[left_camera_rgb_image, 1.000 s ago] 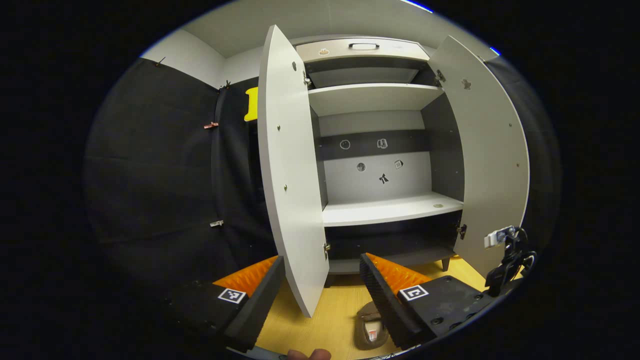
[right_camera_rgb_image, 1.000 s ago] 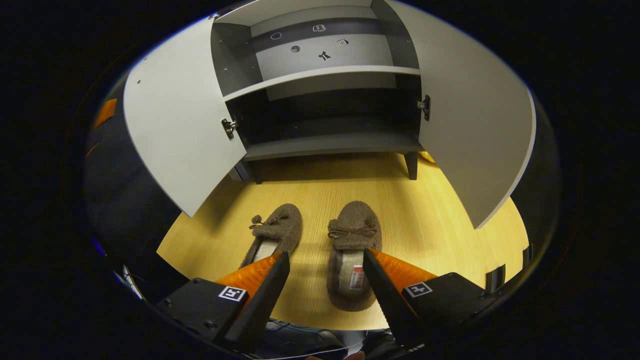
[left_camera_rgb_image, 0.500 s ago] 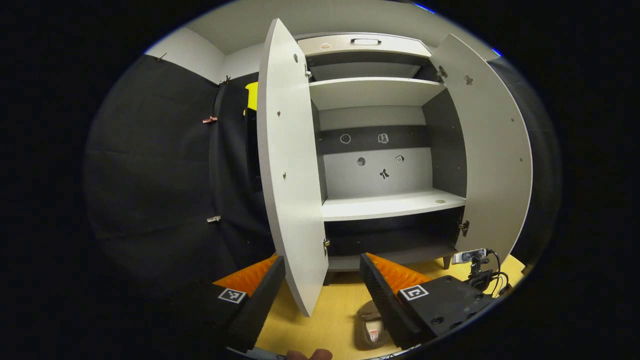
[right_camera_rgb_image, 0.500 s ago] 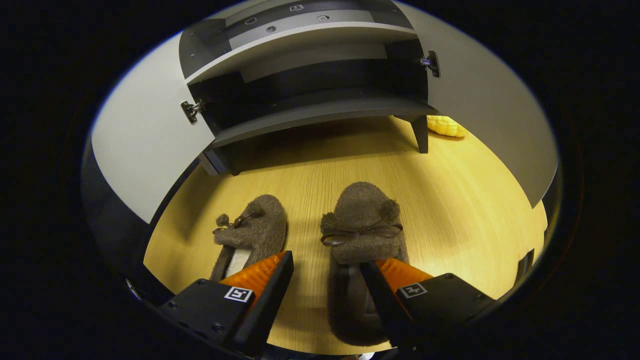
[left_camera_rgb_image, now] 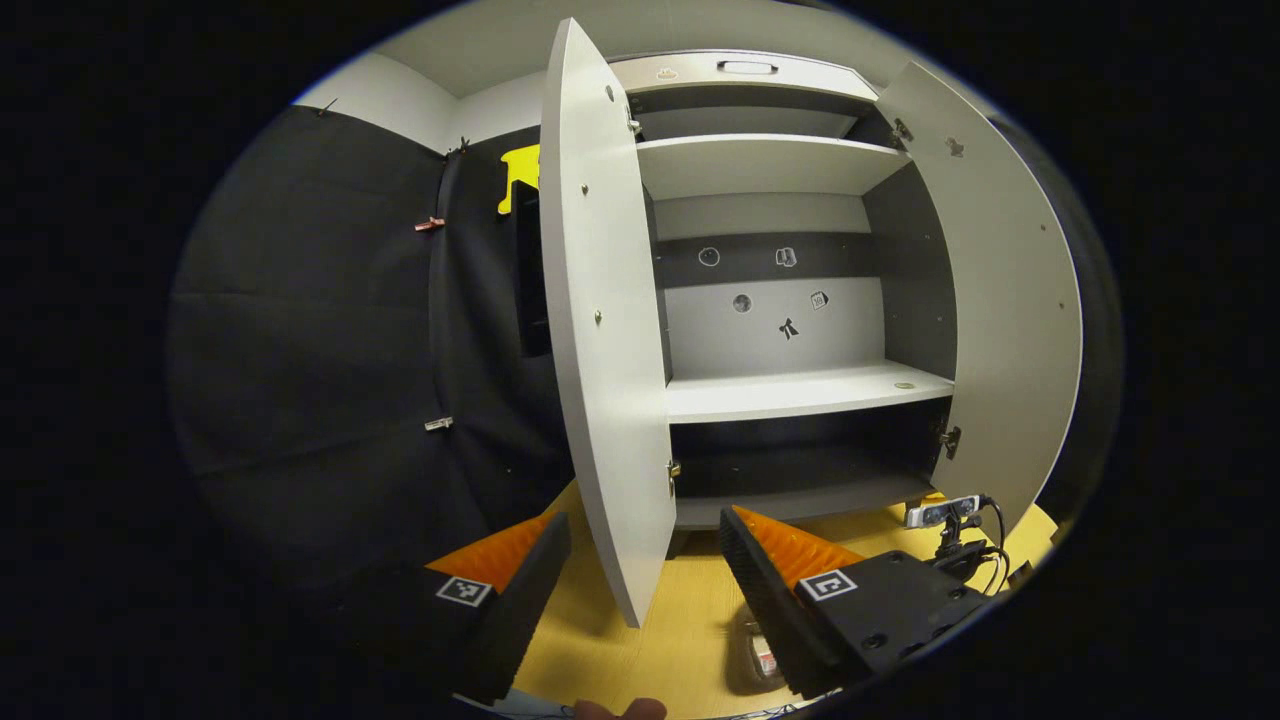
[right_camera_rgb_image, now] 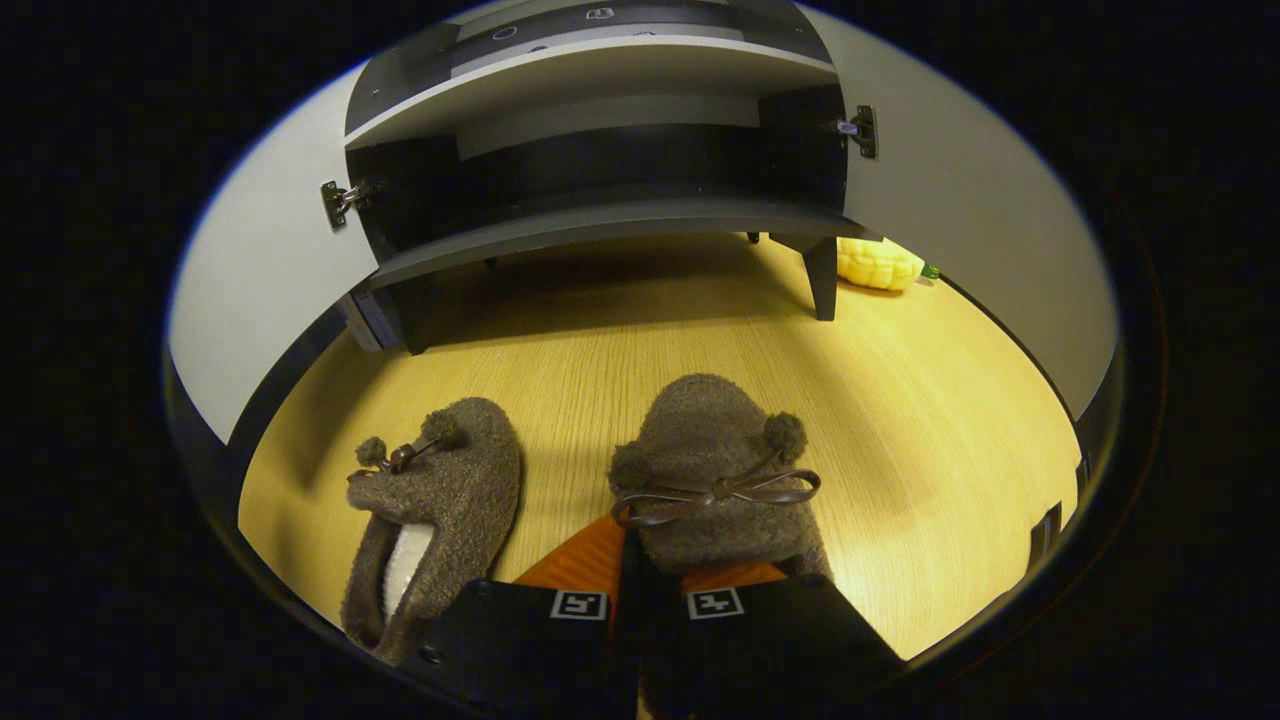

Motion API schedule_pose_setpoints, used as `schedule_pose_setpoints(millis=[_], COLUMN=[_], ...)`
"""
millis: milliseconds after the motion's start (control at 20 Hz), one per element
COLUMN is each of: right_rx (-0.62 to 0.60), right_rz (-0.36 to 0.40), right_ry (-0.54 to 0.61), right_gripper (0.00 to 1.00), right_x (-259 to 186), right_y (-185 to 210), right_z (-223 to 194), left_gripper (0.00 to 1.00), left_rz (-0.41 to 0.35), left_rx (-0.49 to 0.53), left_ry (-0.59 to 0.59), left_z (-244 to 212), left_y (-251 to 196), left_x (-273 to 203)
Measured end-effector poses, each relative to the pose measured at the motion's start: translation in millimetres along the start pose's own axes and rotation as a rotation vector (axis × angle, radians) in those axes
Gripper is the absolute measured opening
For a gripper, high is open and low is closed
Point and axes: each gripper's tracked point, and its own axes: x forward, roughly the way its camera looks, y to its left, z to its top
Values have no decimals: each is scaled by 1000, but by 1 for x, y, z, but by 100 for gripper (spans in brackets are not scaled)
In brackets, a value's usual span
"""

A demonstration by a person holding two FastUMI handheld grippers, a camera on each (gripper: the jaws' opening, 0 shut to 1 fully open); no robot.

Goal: Grab one shoe with the right hand and put it into the shoe cabinet, grab the other shoe with the left hand and put it into the shoe cabinet; then close the right door with the right hand and the left door with the left hand.

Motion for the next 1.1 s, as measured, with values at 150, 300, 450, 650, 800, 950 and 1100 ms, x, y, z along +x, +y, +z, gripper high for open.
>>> schedule_pose_setpoints(millis=[150, 300, 450, 650, 800, 950, 1100], right_rx=[30, 52, 54, 58, 55, 55, 66], right_rz=[14, 29, 55, 86, 110, 127, 154], right_ry=[-10, -23, -45, -96, -134, -159, -218], right_gripper=[14, 15, 15, 14, 14, 14, 14], right_x=[-12, -31, -56, -95, -127, -152, -169], right_y=[-4, -9, -11, -10, -6, 0, 9], right_z=[15, 34, 61, 114, 157, 199, 254], left_gripper=[95, 96, 95, 95, 96, 96, 96], left_rz=[-8, -21, -36, -57, -74, -89, -103], left_rx=[-1, -11, -13, -16, -27, -42, -57], left_ry=[-4, -7, -18, -27, -30, -24, -22], left_z=[0, 3, 6, 13, 17, 16, 16], left_y=[-3, -9, -15, -23, -29, -36, -43], left_x=[2, 4, 4, 2, -2, -9, -14])
